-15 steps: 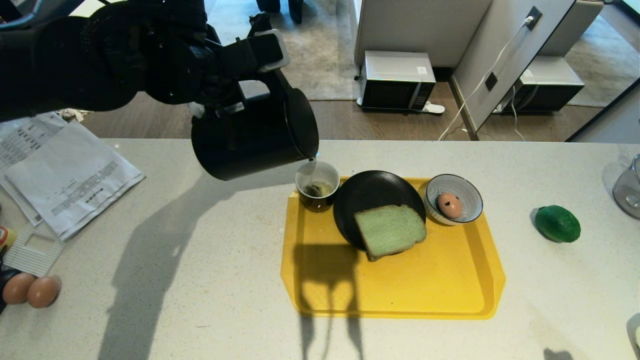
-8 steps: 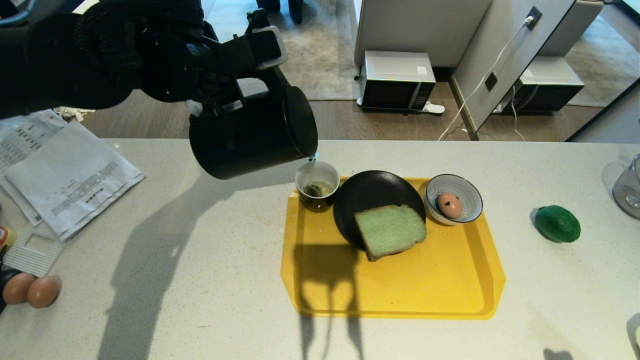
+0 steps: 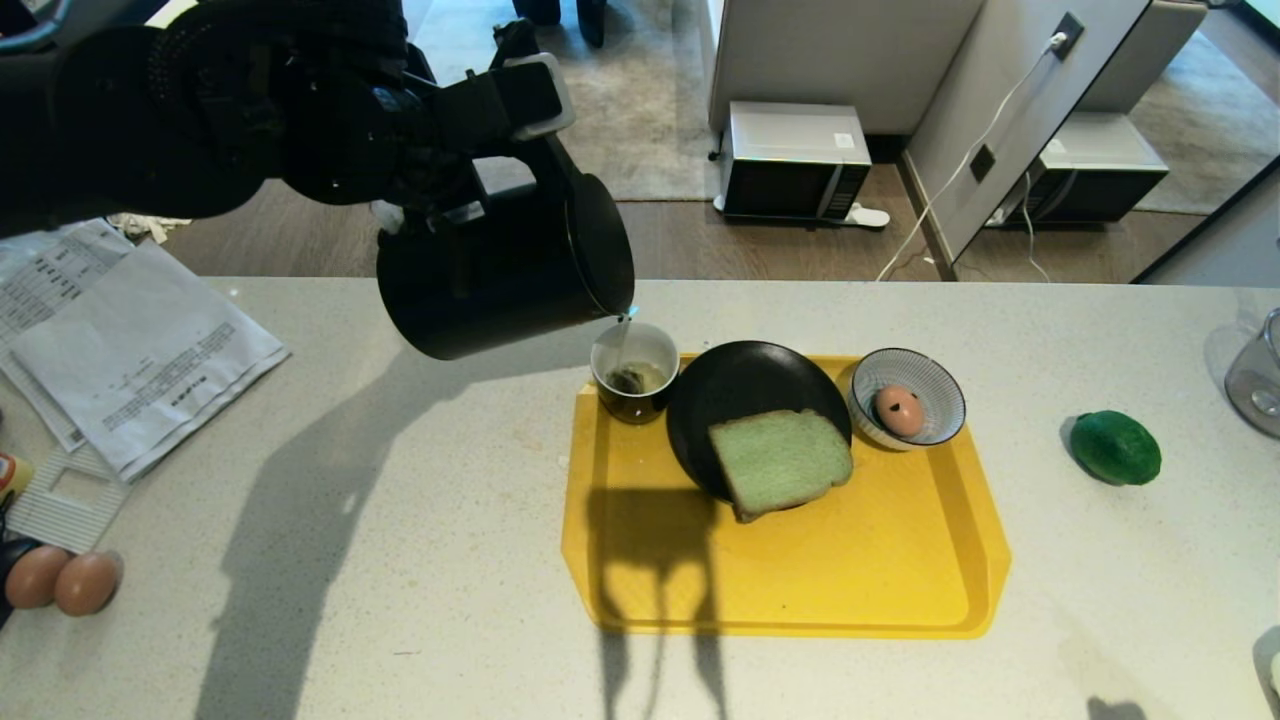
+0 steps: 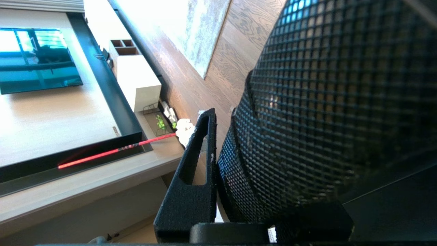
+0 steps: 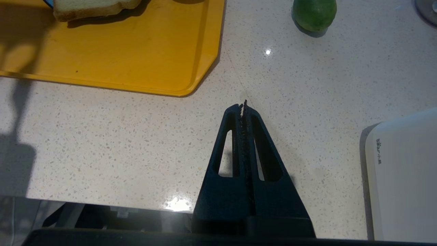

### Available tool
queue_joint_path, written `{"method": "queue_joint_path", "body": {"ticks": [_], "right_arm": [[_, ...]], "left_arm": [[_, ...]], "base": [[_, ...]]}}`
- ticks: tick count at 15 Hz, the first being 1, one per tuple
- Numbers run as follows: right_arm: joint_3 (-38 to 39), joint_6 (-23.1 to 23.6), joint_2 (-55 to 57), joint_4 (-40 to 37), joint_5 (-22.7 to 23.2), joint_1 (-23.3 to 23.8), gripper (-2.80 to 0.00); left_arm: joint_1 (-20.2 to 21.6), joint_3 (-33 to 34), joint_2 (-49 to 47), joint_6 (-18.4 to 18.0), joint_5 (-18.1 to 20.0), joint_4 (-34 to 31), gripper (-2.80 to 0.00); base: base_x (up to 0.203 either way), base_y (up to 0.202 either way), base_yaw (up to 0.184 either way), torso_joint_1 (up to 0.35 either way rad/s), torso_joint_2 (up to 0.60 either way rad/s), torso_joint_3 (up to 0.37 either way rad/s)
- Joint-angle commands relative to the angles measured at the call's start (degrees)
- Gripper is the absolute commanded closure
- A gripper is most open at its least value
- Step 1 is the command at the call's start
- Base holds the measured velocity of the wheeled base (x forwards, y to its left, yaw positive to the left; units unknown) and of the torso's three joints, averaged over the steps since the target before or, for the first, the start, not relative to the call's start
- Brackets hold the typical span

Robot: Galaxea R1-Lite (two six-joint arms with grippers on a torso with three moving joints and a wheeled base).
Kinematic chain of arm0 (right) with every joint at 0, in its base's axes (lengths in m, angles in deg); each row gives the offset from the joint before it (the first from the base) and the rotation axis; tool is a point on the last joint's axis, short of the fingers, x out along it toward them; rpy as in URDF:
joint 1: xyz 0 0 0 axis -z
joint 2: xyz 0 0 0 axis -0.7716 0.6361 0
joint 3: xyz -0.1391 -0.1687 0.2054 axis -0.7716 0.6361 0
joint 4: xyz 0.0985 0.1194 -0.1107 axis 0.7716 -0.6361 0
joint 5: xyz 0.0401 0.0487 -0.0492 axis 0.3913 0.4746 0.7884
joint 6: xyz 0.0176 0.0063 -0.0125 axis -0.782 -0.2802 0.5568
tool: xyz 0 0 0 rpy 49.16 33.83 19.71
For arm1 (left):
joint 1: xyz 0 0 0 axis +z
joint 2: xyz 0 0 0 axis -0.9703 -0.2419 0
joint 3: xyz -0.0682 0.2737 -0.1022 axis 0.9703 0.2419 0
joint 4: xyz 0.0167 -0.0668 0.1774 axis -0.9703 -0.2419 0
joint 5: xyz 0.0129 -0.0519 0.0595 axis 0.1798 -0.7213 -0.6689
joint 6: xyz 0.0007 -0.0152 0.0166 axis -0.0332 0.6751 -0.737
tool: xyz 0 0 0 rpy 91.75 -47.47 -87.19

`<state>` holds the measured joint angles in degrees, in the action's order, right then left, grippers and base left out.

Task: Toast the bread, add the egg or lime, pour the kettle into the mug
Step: Pour water into a cup

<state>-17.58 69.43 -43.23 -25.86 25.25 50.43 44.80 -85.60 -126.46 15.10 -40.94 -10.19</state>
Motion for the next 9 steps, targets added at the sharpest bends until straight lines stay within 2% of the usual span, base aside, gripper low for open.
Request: {"method": "queue_joint_path", "body": {"ticks": [1, 9], "right_arm": [[0.0, 0.01, 0.02, -0.05, 0.0, -0.01, 0.0], [0.0, 0.09, 0.02, -0.05, 0.0, -0.01, 0.0]], "left_arm": [[-0.01, 0.01, 0.01, -0.38, -0.26, -0.14, 0.0], [-0.8, 0.01, 0.21, -1.43, -1.31, -0.4, 0.0]], "base": [[0.0, 0.0, 0.0, 0.0, 0.0, 0.0], [0.0, 0.0, 0.0, 0.0, 0.0, 0.0]]}}
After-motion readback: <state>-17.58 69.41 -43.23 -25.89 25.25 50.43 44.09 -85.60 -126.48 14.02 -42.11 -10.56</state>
